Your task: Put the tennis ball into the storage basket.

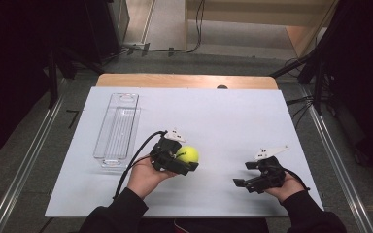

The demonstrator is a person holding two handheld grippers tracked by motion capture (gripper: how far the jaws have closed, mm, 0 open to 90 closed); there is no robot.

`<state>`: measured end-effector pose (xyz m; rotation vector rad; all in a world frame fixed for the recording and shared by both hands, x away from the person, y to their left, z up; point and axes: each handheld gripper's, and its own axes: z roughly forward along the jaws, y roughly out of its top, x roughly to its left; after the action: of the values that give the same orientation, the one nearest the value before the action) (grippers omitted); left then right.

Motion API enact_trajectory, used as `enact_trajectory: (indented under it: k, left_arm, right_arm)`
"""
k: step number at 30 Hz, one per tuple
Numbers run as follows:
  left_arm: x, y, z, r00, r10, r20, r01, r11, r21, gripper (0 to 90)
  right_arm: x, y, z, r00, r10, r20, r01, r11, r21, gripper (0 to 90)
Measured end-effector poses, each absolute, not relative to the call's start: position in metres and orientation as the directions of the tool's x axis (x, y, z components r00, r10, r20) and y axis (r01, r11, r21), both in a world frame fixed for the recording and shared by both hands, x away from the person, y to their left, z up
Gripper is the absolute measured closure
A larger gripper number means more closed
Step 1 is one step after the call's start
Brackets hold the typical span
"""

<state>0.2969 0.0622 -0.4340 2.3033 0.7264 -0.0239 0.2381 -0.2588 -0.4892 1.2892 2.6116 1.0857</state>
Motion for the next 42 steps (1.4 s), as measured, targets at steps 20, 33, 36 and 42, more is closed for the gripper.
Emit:
enact_trajectory:
  k: [20, 33, 36, 42]
  left_arm:
    - [0.303, 0.078, -0.427, 0.815, 0.538, -0.216, 0.540, -0.568, 0.621, 26.7]
    - [0.308, 0.088, -0.424, 0.795, 0.569, -0.209, 0.557, -0.550, 0.622, 26.7]
    - [0.309, 0.091, -0.424, 0.790, 0.575, -0.211, 0.563, -0.545, 0.621, 26.8]
    - [0.312, 0.097, -0.422, 0.782, 0.587, -0.210, 0.571, -0.539, 0.619, 26.8]
  right_arm:
    - [0.238, -0.260, -0.489, -0.655, 0.709, 0.261, 0.686, 0.413, 0.599, 12.9]
    - [0.238, -0.260, -0.489, -0.654, 0.709, 0.263, 0.687, 0.412, 0.599, 12.9]
    - [0.239, -0.260, -0.489, -0.654, 0.709, 0.262, 0.687, 0.413, 0.598, 12.9]
    - [0.238, -0.260, -0.489, -0.652, 0.710, 0.265, 0.689, 0.411, 0.597, 12.9]
